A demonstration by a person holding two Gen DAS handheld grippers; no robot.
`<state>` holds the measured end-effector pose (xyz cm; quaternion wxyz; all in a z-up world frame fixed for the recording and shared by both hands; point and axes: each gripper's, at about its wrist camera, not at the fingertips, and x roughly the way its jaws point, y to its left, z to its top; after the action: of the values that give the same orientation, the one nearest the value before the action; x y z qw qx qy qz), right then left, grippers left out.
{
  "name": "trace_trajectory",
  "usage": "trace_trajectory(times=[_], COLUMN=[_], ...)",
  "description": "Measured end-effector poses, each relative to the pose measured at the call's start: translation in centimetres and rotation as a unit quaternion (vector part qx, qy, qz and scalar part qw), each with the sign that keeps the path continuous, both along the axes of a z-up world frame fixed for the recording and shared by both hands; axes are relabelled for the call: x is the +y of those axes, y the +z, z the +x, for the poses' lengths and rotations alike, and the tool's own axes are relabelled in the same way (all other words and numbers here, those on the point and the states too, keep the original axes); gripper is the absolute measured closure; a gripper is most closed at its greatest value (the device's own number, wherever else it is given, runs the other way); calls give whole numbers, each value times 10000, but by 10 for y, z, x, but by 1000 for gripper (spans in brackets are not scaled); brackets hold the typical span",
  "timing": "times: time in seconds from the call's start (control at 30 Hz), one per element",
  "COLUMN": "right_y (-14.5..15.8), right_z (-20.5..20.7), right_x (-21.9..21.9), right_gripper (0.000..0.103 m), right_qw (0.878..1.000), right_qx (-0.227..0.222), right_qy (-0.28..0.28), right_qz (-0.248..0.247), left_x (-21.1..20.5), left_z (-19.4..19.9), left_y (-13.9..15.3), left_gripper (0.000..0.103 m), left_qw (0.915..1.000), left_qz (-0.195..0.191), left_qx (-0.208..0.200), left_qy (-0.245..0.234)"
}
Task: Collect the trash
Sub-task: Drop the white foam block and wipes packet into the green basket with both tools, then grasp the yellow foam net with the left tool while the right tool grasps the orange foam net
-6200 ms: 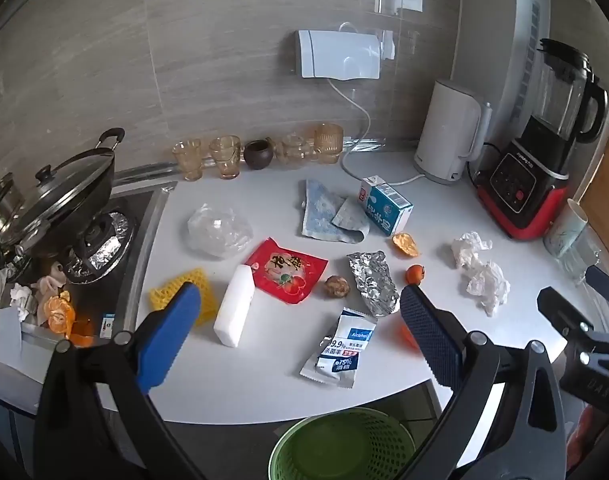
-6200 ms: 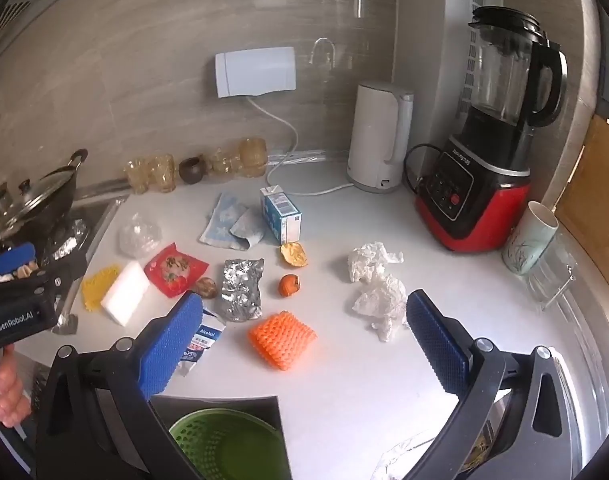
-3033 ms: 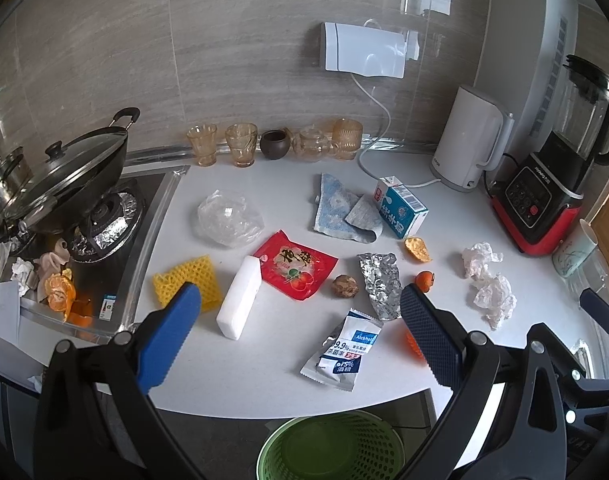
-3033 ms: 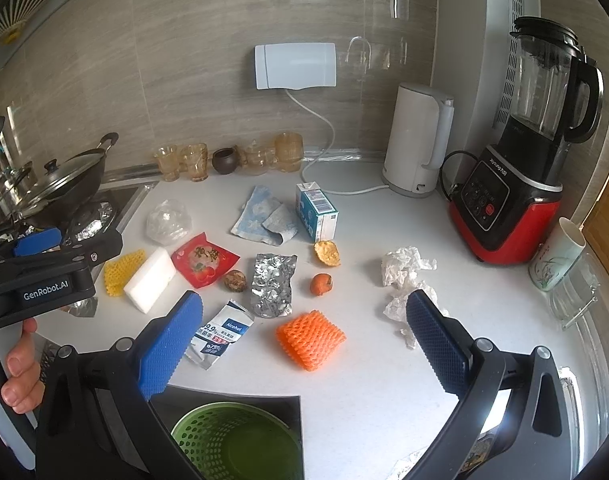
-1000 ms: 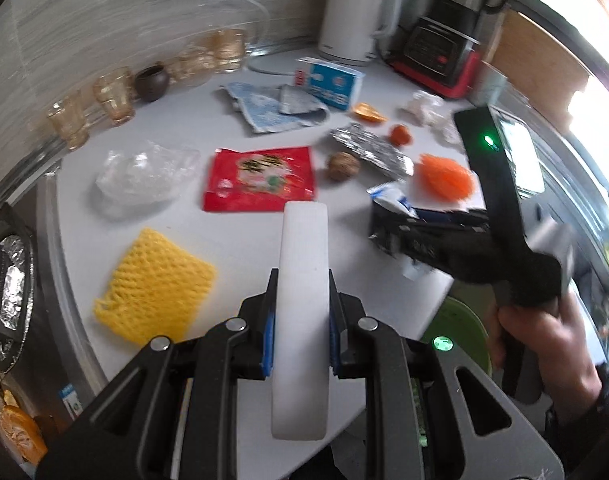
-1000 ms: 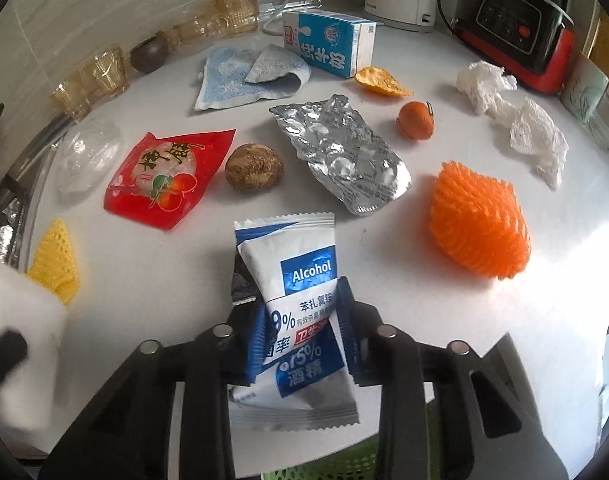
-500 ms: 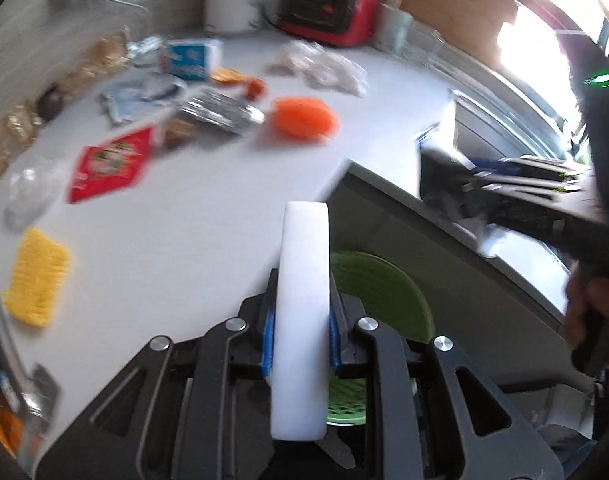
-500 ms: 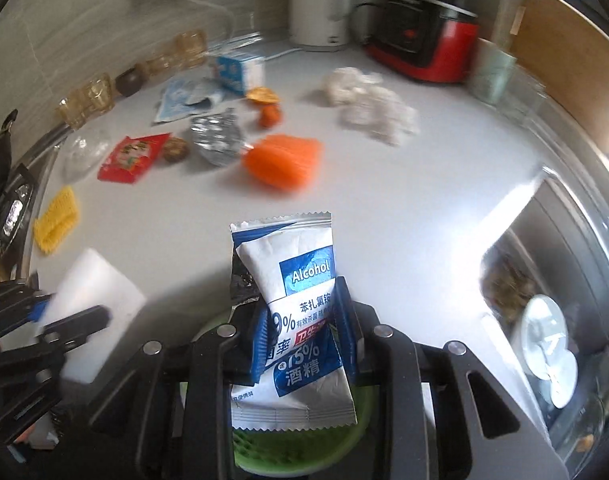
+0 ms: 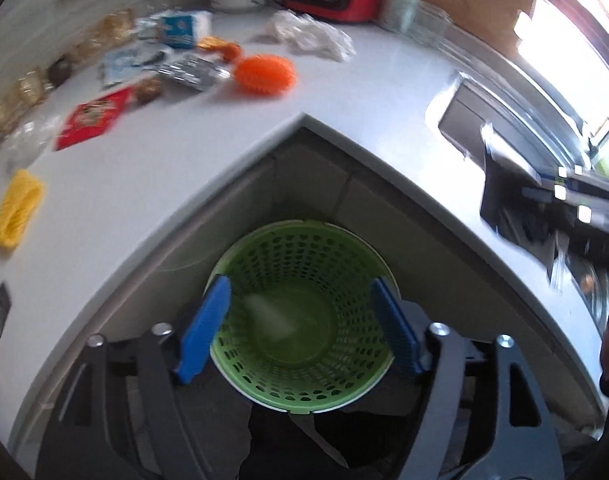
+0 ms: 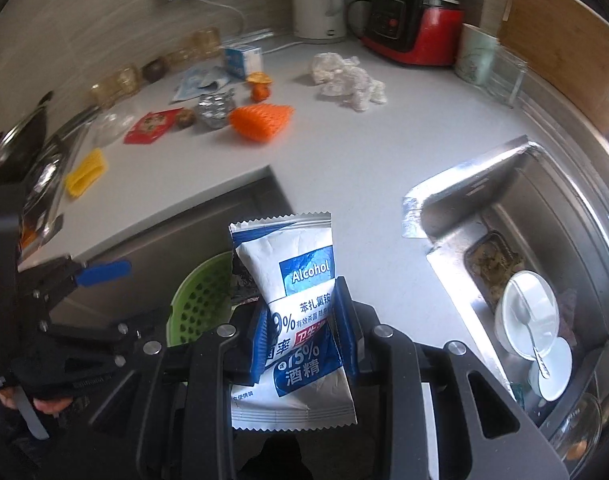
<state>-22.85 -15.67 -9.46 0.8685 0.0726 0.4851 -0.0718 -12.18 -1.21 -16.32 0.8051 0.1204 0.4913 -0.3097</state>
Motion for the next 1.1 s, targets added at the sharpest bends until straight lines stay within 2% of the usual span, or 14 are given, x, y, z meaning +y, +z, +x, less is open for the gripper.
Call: trace_trajectory(times=[0.13, 0.27, 0.3, 0.33, 0.37, 0.4, 0.53, 0.67, 0.9, 1.0, 1.1], right_y=[-7, -24, -30, -36, -38, -41, -40, -24, 2, 7, 8], right_z=[-1, 3, 6, 8, 10, 11, 17, 29, 65, 83, 102], right_x=[16, 35, 40, 44, 46, 48, 50, 48, 50, 57, 65], right_gripper=[73, 68, 53, 42, 26, 17, 10, 6, 4, 4, 4], right_qw=[9987, 9952, 9941, 9935, 9935, 9937, 9938, 9962, 9985, 9989, 9990], right_qx=[-30, 90, 189, 258, 271, 291, 271, 63, -274, -341, -330], right_qy=[465, 899, 999, 1052, 1055, 1052, 1035, 822, 263, 74, -65], right_qz=[228, 363, 391, 364, 318, 265, 293, 287, 385, 319, 292], left_x=[24, 54, 65, 71, 79, 89, 120, 152, 195, 196, 191], left_z=[2, 3, 4, 6, 6, 9, 22, 51, 139, 172, 201], left_y=[20, 37, 42, 44, 46, 49, 54, 49, 24, 9, -6], left_gripper=[17, 13, 12, 12, 11, 10, 9, 9, 9, 9, 9], left_qw=[9978, 9918, 9893, 9879, 9859, 9832, 9756, 9672, 9488, 9483, 9534], left_qz=[33, 131, 132, 125, 118, 110, 70, 54, 52, 186, 360], left_qx=[-286, -496, -548, -578, -619, -665, -744, -734, -517, -461, -432], left_qy=[592, 1175, 1349, 1437, 1552, 1698, 2063, 2430, 3115, 3133, 2964])
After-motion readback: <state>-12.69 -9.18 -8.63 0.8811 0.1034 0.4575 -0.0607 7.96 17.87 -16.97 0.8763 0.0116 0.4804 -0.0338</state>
